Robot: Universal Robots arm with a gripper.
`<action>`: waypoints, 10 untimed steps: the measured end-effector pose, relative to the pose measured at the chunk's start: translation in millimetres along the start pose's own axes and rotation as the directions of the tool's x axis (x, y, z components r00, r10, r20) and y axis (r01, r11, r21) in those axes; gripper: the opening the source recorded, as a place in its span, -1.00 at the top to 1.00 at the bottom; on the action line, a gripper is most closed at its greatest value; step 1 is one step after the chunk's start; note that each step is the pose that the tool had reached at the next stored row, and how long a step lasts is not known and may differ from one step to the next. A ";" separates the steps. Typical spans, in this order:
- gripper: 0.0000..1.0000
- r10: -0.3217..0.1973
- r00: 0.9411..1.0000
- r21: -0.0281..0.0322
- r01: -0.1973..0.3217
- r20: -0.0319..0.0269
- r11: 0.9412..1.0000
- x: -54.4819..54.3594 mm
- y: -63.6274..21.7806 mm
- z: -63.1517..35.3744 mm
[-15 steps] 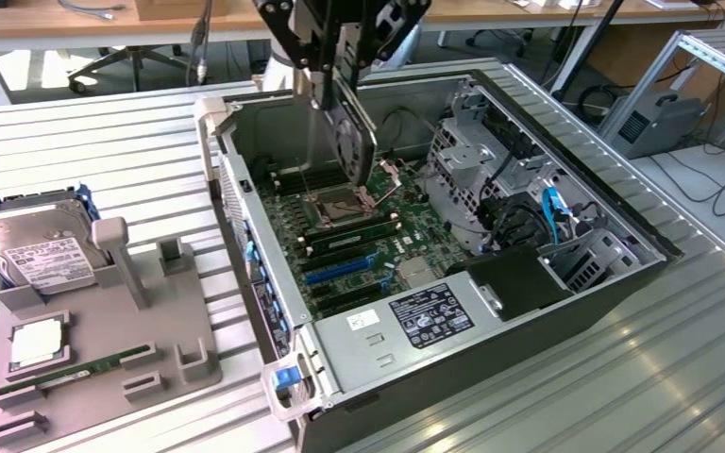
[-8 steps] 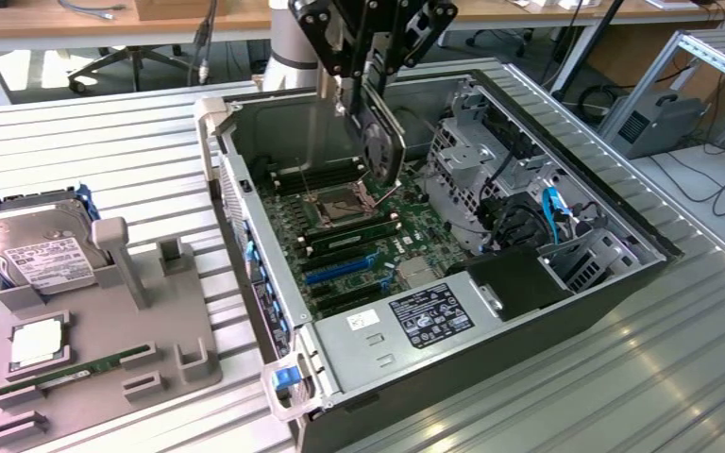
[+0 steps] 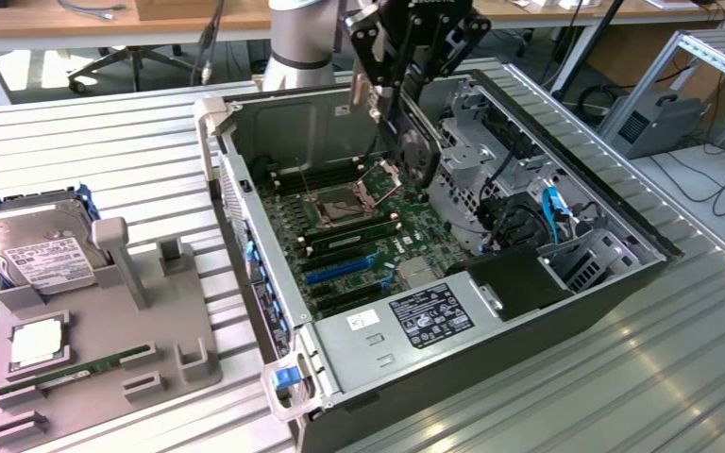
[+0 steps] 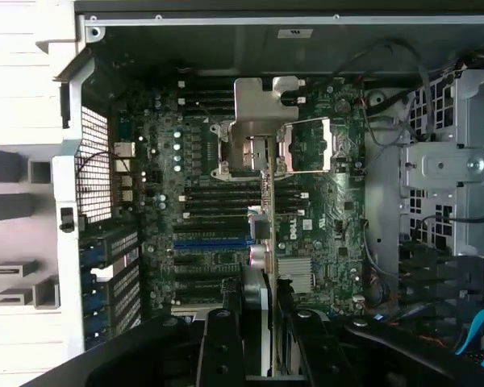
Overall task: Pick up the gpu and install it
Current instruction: 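Pick up the gpu and move the gpu toward the slot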
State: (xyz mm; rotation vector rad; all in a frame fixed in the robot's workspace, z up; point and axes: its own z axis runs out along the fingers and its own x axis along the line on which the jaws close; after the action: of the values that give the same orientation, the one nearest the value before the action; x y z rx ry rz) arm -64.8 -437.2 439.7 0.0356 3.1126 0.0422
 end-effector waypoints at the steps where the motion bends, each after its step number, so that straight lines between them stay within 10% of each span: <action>1: 0.45 0.000 1.000 0.000 0.000 0.000 1.000 -4.4 0.1 1.7; 10: 0.45 0.000 1.000 0.000 0.000 0.000 1.000 -35.9 16.3 22.2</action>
State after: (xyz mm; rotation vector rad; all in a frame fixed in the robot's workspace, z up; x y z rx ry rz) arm -27.9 -421.2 419.0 0.0352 3.1125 0.0417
